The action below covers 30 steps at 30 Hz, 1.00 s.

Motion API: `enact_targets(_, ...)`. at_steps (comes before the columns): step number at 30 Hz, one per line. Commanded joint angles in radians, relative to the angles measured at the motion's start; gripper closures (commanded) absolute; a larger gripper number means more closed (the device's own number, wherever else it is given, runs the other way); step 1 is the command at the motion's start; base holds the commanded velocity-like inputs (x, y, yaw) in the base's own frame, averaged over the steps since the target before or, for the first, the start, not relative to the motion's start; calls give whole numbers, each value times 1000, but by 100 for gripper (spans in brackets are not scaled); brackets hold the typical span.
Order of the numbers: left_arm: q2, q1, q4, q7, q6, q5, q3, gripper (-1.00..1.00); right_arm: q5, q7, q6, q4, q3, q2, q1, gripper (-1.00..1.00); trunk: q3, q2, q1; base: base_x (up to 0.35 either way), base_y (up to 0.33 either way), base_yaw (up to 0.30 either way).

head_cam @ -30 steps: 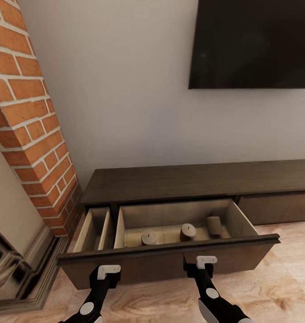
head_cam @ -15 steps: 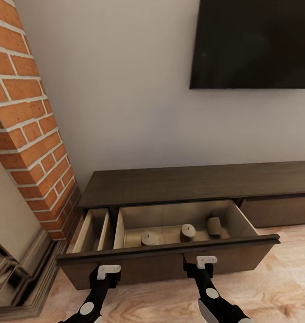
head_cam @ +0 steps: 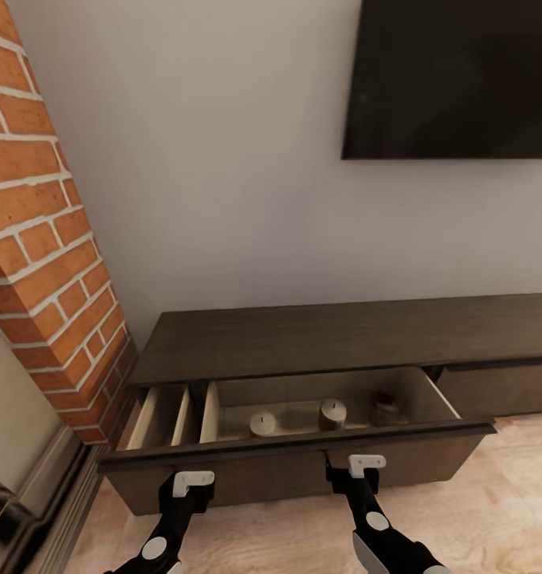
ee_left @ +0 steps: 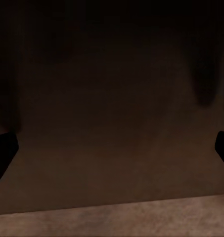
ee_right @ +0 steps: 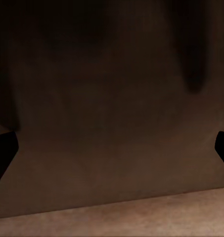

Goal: Place each of the two pumpkins and all three candles from the living room inside a cabinet in the living room (use any cabinet), then make sure every cabinet is closed, and position the cauldron so it is next to a table in the living room.

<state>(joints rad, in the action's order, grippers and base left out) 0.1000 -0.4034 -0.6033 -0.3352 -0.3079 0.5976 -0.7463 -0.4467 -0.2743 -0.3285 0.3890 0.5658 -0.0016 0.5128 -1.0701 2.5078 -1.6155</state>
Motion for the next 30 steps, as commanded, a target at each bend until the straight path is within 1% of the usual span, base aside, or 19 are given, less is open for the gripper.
enact_targets(1,1,-1,-1,-7,-4,4,-10,-100,-7,-6,-4,0,8,0,1,-100,-1,0,0,213,0,0)
enact_targets(30,1,-1,2,-7,-4,4,-10,-100,-7,-6,-4,0,8,0,1,-100,-1,0,0,213,0,0)
